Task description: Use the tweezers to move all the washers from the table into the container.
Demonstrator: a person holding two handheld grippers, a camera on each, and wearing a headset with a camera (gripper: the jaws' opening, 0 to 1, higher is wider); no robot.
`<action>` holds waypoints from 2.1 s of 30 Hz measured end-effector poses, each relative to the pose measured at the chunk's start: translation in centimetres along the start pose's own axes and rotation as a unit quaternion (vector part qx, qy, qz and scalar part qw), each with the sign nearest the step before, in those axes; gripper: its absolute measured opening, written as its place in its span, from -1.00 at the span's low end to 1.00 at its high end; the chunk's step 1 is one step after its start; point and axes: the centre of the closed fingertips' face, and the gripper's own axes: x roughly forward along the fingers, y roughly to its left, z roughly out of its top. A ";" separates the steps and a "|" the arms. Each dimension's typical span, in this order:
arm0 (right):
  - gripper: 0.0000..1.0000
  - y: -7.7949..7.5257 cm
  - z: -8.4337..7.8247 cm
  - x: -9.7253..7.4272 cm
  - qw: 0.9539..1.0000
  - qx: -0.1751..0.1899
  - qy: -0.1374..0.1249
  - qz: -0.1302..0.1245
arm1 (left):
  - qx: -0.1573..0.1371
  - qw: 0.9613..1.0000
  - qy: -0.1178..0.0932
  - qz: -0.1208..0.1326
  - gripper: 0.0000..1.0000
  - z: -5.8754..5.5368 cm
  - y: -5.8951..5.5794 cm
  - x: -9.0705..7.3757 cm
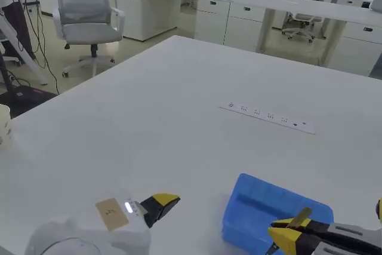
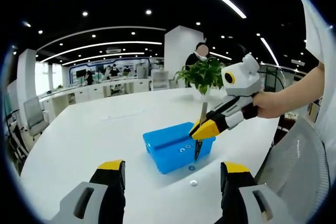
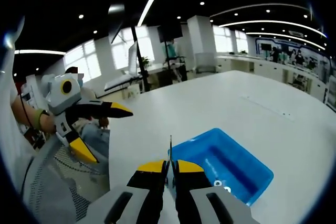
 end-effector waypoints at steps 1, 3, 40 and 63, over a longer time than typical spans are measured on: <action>-0.93 0.0 -0.1 0.1 1.000 -0.003 0.002 -0.001 | 0.000 1.000 0.000 0.000 0.49 0.0 0.0 0.0; -0.93 0.0 -0.5 0.3 1.000 -0.008 0.006 0.000 | 0.001 1.000 0.002 0.000 0.49 0.0 0.0 0.0; -0.94 0.3 -3.5 2.4 0.993 -0.098 0.065 -0.002 | 0.003 1.000 0.003 -0.001 0.49 -0.1 0.0 0.1; -0.93 0.5 -3.0 2.0 0.997 -0.063 0.051 0.003 | 0.005 1.000 0.005 -0.005 0.49 -0.2 -0.2 0.1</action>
